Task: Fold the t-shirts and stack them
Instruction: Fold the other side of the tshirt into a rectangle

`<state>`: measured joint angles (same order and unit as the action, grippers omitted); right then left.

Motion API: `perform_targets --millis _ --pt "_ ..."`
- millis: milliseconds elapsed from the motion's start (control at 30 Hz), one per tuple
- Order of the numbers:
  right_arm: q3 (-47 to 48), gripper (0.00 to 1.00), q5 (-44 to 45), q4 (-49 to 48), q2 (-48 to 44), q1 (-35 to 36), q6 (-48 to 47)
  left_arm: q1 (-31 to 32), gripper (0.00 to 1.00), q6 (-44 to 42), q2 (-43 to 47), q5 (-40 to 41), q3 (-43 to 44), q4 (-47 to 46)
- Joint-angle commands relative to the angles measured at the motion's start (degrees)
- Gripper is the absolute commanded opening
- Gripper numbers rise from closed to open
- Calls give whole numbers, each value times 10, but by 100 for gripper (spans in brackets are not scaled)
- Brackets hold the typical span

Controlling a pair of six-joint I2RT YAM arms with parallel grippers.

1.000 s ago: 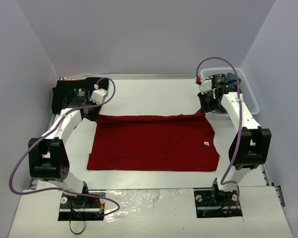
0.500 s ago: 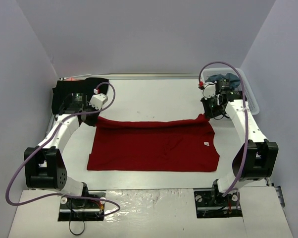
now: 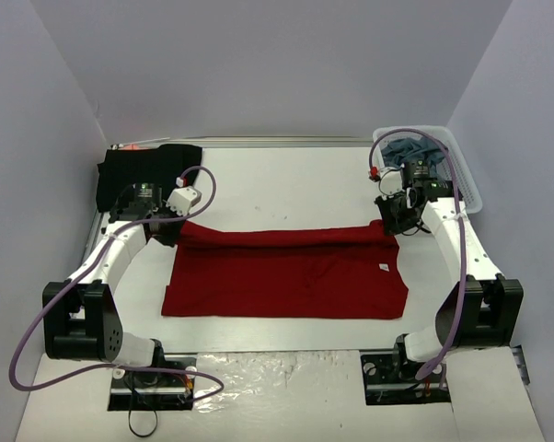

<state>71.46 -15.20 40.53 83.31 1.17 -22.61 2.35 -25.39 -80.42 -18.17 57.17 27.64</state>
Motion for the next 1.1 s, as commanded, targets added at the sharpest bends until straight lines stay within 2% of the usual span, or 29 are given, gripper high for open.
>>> perform_targets --millis 0,467,800,833,867,900,933,1000,1067 --pt "-15 0 17 31 -26 -3 -13 -7 3 -19 22 -1 -3 9" --pt "-54 0 17 49 -53 -2 -31 -8 2 -28 33 3 -28 5" --pt "-66 0 3 68 -32 -1 -48 -8 3 -41 33 -4 -50 -1" --pt "-68 9 1 72 -30 -1 -50 -8 4 -48 33 -4 -52 1" --pt "-69 20 -1 75 -23 -1 -52 -8 8 -51 34 -5 -53 3" --pt "-75 25 -3 77 -19 -1 -57 -8 13 -57 35 -4 -57 5" --pt "-78 30 -4 84 -16 0 -60 -8 23 -65 36 0 -59 7" --pt "-85 39 -18 93 -16 -1 -75 -8 31 -76 45 2 -68 8" --pt "-85 40 -25 103 -24 0 -81 -8 44 -79 51 4 -72 9"
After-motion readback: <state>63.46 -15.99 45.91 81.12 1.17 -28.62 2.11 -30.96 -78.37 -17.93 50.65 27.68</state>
